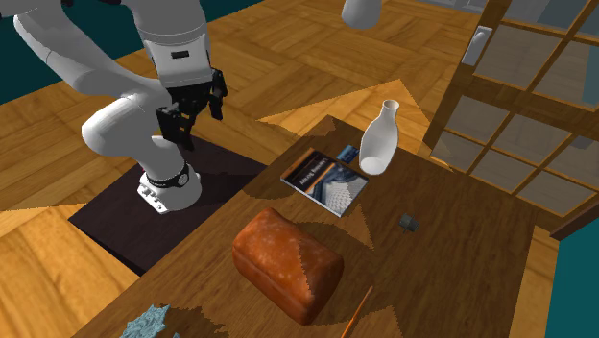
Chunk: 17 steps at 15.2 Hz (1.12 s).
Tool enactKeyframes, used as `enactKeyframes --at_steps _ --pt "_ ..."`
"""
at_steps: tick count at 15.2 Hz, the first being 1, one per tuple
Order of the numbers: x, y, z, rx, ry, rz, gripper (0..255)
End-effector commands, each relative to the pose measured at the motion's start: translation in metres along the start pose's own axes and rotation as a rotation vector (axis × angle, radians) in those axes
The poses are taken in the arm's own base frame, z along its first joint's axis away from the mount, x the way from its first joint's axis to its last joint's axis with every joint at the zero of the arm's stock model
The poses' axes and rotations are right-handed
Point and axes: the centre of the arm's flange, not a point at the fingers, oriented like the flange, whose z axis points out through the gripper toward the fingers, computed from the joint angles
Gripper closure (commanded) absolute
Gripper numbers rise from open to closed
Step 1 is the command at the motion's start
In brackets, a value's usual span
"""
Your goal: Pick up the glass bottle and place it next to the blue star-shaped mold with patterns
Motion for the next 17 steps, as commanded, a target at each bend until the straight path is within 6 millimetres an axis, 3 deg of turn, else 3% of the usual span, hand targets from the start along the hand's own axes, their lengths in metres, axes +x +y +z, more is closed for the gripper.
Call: enactKeyframes --at_steps 1,17 --pt "0.000 0.000 0.000 0.000 0.000 0.000 0" --pt "0.136 -0.158 0.026 -0.016 0.028 0.002 0"
